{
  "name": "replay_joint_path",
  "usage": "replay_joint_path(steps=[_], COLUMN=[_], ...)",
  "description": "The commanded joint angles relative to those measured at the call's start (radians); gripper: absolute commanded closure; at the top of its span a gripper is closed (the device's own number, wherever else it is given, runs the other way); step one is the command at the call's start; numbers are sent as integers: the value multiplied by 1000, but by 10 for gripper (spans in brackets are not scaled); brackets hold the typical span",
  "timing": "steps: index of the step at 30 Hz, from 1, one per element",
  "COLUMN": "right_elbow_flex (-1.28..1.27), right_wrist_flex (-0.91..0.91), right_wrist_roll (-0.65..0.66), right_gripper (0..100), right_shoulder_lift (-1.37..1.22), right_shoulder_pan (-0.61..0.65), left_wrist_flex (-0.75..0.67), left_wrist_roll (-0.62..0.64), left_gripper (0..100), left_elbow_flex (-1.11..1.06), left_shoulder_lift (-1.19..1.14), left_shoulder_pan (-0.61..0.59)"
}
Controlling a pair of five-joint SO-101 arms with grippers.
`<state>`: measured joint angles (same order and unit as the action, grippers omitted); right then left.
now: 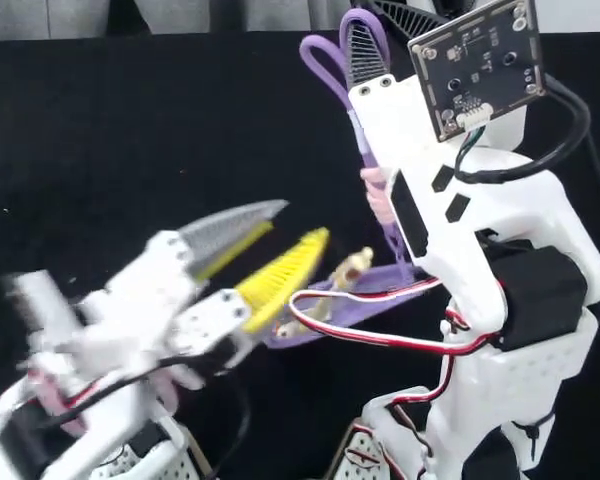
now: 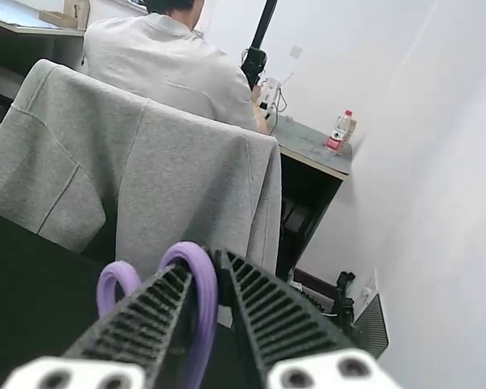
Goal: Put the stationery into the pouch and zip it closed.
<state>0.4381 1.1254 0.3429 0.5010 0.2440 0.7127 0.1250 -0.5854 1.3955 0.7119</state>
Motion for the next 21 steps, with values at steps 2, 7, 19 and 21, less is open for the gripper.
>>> replay_joint_path(steps=[2, 7, 19, 21], right_elbow_flex=[10, 15, 197, 228], right_wrist_flex=[-28, -29, 164, 193], right_wrist_roll=[8, 8, -3, -2], right_gripper=[987, 987, 987, 987], right_shoulder_lift=[-48, -45, -45, -47], right_shoulder_pan=[5, -31, 69, 92], left_wrist_flex=[64, 164, 54, 52], left_wrist_roll=[43, 38, 68, 37], left_gripper=[848, 848, 845, 844], left_elbow_flex=[234, 366, -157, -179], left_shoulder_lift=[-44, -63, -387, -470], left_shoulder_pan=[-70, -186, -866, -858])
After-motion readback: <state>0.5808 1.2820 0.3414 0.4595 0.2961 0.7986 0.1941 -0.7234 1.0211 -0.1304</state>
